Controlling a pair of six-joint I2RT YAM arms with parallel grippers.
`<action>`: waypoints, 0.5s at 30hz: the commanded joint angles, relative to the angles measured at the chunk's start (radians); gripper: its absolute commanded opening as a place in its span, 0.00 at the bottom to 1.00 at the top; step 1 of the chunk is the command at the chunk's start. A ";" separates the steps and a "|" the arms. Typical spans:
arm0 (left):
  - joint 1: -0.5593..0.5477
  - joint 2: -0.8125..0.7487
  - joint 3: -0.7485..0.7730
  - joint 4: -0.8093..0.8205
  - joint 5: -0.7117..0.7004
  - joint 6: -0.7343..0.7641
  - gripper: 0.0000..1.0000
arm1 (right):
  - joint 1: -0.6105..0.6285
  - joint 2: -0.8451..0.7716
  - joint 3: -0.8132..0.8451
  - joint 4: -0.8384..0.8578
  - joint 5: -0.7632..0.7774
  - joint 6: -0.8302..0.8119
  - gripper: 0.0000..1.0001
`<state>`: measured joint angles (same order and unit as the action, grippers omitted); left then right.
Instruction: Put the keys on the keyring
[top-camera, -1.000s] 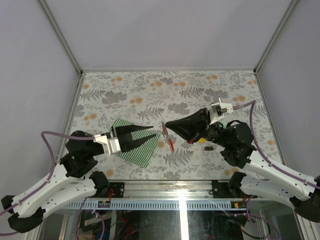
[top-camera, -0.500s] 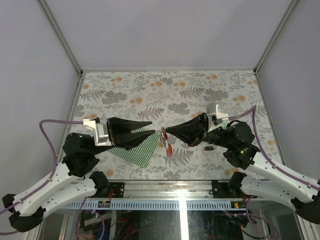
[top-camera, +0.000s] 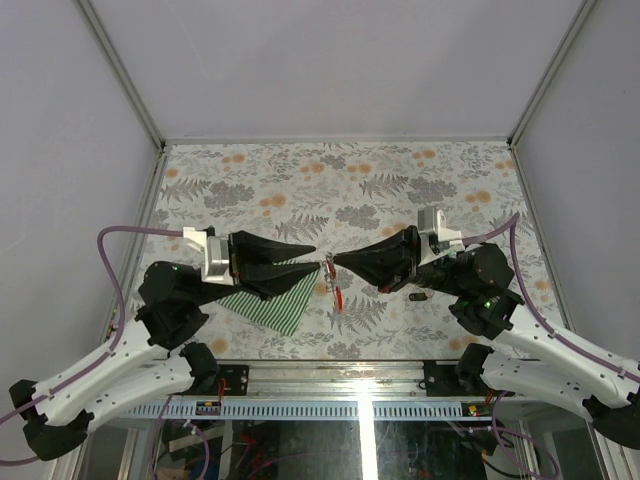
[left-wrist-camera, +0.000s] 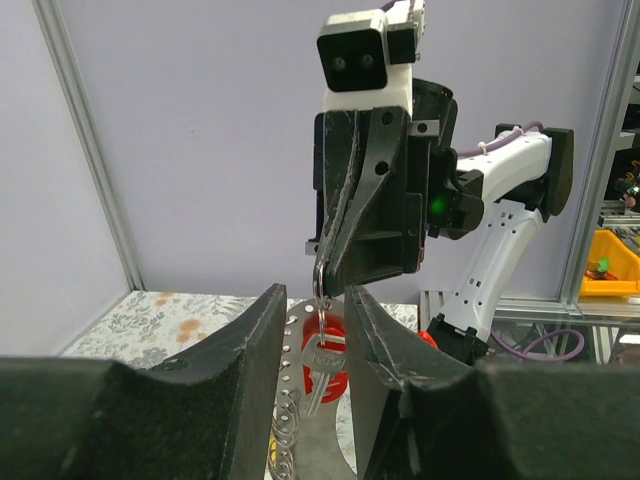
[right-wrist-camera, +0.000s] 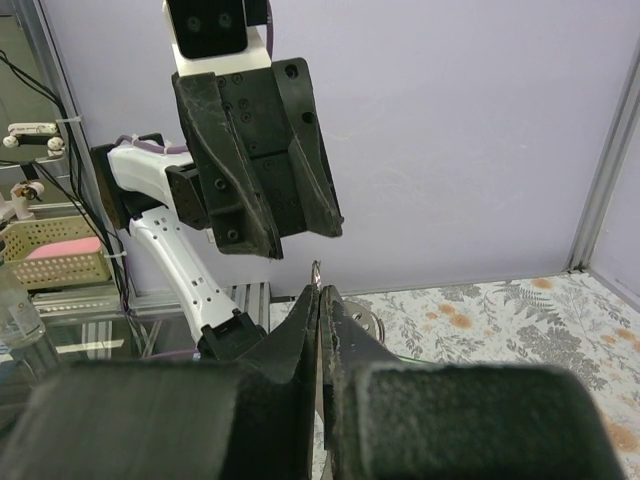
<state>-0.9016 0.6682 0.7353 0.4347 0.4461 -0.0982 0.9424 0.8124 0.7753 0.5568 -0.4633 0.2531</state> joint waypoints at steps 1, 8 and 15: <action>-0.002 0.011 -0.013 0.074 0.024 -0.018 0.31 | -0.002 -0.018 0.062 0.073 -0.004 -0.019 0.00; -0.002 0.026 -0.016 0.081 0.032 -0.024 0.31 | -0.001 -0.015 0.063 0.077 -0.011 -0.015 0.00; -0.002 0.046 -0.010 0.098 0.051 -0.035 0.31 | -0.002 -0.012 0.066 0.080 -0.017 -0.014 0.00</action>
<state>-0.9016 0.7090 0.7277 0.4564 0.4786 -0.1177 0.9424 0.8116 0.7830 0.5579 -0.4656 0.2512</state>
